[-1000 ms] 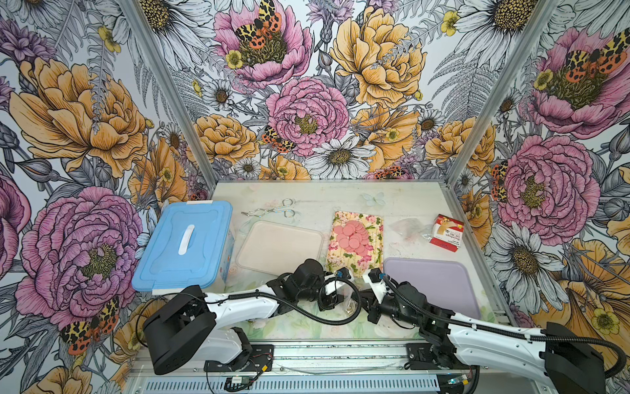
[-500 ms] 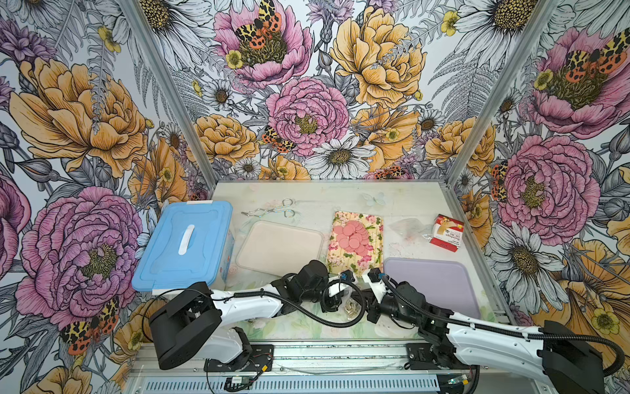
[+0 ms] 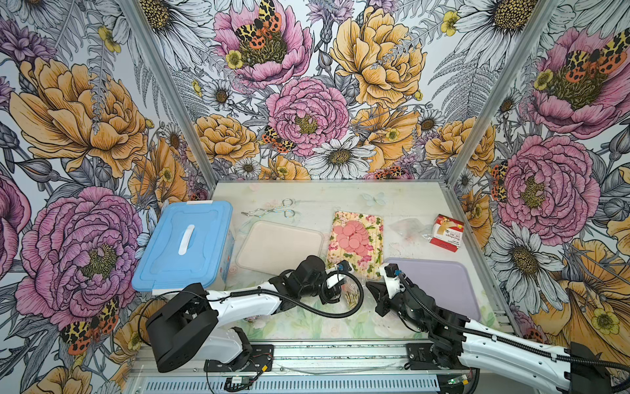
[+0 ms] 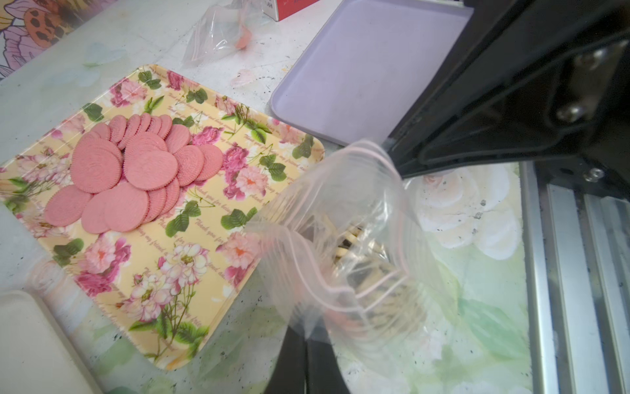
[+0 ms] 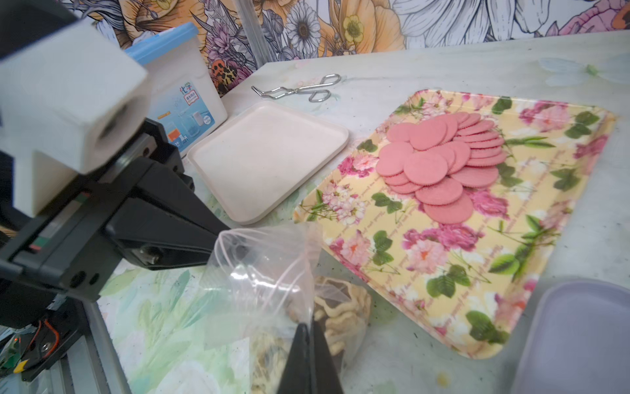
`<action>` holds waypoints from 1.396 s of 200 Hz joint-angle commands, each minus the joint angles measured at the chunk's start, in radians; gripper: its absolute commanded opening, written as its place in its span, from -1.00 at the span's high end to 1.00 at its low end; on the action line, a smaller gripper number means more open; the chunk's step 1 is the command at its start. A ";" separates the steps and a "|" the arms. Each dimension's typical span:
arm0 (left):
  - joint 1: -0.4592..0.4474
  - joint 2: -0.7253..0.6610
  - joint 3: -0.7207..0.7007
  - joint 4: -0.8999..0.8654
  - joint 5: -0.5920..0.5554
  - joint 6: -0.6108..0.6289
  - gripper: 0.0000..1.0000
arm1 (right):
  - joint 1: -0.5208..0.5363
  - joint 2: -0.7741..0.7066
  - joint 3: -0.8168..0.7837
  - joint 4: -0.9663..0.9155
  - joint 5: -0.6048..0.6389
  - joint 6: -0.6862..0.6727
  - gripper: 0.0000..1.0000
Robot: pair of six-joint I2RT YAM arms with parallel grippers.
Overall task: Pour cookies out of the ziploc bag
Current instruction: Open the ziploc bag at the center of the board.
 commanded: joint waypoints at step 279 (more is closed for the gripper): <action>0.018 -0.188 -0.103 0.103 0.028 -0.042 1.00 | -0.007 -0.295 -0.156 0.140 0.155 0.091 0.58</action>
